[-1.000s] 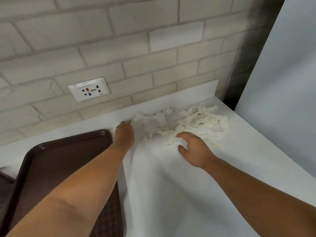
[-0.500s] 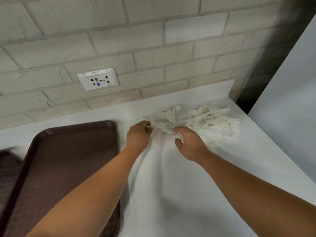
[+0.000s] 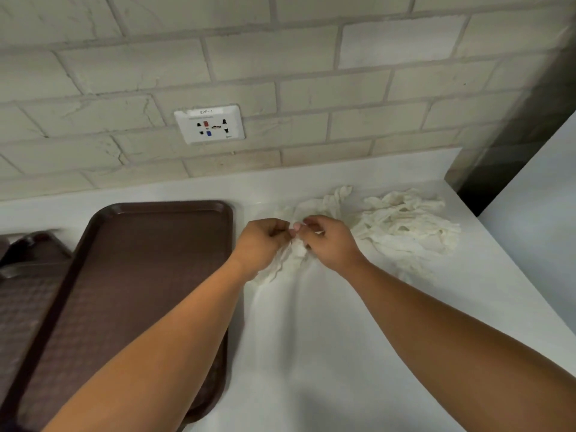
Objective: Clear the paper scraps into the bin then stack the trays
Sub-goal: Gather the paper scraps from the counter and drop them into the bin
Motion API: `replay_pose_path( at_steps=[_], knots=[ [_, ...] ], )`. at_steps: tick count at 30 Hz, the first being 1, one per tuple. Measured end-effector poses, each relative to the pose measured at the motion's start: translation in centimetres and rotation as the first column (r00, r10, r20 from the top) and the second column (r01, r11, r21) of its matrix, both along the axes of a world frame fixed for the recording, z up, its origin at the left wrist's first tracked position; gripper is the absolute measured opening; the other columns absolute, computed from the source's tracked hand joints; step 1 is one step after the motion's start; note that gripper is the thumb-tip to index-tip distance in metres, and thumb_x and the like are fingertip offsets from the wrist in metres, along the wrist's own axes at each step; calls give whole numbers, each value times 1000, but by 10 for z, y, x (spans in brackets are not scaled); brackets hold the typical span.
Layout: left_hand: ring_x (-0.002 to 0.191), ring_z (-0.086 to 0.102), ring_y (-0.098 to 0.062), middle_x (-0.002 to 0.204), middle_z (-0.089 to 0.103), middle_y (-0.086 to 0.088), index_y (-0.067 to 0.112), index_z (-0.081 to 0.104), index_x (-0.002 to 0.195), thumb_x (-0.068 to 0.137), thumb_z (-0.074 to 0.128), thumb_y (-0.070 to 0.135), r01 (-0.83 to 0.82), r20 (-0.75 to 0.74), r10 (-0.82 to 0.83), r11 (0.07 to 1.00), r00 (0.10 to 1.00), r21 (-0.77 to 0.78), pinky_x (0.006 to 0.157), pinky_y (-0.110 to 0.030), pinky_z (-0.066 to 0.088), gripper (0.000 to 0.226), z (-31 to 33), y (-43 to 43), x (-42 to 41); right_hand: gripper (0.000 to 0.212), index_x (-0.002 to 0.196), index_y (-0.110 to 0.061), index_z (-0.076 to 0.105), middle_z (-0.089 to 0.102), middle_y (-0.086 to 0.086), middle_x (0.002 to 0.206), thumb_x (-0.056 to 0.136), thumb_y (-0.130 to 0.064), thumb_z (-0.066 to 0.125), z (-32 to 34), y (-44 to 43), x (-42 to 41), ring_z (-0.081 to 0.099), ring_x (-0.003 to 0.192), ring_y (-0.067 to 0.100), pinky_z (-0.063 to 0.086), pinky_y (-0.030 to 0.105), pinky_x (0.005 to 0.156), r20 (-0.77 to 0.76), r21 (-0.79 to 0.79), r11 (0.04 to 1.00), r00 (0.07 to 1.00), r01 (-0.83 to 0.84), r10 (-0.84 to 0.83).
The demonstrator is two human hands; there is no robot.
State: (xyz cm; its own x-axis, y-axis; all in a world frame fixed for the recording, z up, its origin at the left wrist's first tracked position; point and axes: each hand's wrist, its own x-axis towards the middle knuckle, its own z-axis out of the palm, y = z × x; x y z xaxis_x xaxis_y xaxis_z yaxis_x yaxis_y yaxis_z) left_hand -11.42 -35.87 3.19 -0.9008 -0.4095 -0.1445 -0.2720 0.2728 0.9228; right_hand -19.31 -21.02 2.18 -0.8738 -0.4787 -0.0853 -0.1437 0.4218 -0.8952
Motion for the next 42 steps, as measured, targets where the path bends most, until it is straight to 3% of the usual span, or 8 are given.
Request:
replay_pose_path(
  at_steps=[5, 8, 14, 20, 26, 33, 37, 42],
  knots=[
    [65, 60, 5, 76, 68, 17, 21, 73, 95, 98, 59, 31, 3, -39, -12, 974, 999, -227, 64, -14, 41, 18, 12, -5, 2, 30, 122, -21, 62, 67, -4, 113, 94, -19, 51, -7, 2, -4, 63, 103, 15, 50, 30, 94, -35, -25, 1000, 999, 8, -9],
    [91, 63, -3, 104, 71, 9, 19, 72, 108, 98, 60, 27, -17, -149, -24, 963, 989, -269, 79, -11, 44, 17, 35, -1, 2, 34, 112, -16, 66, 67, -4, 110, 97, -36, 43, 2, -1, -3, 61, 101, 16, 46, 30, 91, 109, -162, 985, 993, 61, -43],
    [79, 70, -19, 91, 73, -12, 8, 70, 106, 101, 55, 14, -40, -352, 87, 990, 932, 138, 81, -32, 59, 17, 85, 14, -3, 70, 114, -23, 66, 72, 3, 106, 94, -70, 19, 29, -7, 10, 67, 97, 25, 51, 40, 85, 453, -270, 959, 890, 87, 47],
    [86, 73, -21, 91, 72, -7, 10, 66, 116, 99, 53, 3, -4, -359, 87, 974, 929, 225, 89, -38, 58, 22, 82, 21, 1, 84, 101, -13, 57, 70, 20, 99, 85, -82, 11, 34, 2, 21, 67, 106, 38, 49, 55, 96, 641, -444, 891, 728, 91, 245],
    [78, 73, -9, 88, 76, 1, 18, 75, 100, 92, 58, 5, 59, -212, -85, 990, 974, -126, 72, -20, 56, 22, 60, 27, 10, 88, 128, -5, 60, 64, 26, 119, 87, -78, 29, 33, 11, 19, 62, 112, 41, 49, 59, 95, 709, -569, 781, 636, 258, 306],
    [93, 54, -11, 91, 69, 10, 28, 76, 87, 81, 74, 24, 85, -130, -194, 813, 972, -575, 77, -24, 44, 8, 37, 44, 5, 21, 120, -19, 47, 67, 12, 86, 100, -15, 43, 42, 16, 25, 62, 48, 21, 50, 31, 47, 630, -320, 847, 763, 425, -145],
    [77, 55, 10, 91, 66, 15, 26, 75, 91, 85, 74, 24, 137, -124, -223, 864, 967, -484, 68, -3, 37, 6, 35, 32, 0, 20, 100, -19, 63, 57, 7, 79, 101, -20, 43, 35, 32, 20, 37, 39, 14, 28, 21, 40, 566, -244, 840, 775, 485, -283],
    [98, 61, -13, 113, 65, 2, 20, 67, 114, 95, 60, 30, 163, 99, -129, 789, 987, -592, 81, -18, 43, 23, -2, 6, -7, 53, 72, -9, 49, 43, 4, 62, 88, -58, 60, 25, 56, 11, 34, 41, 18, 31, 26, 41, 467, -119, 847, 782, 518, -413]
  ],
)
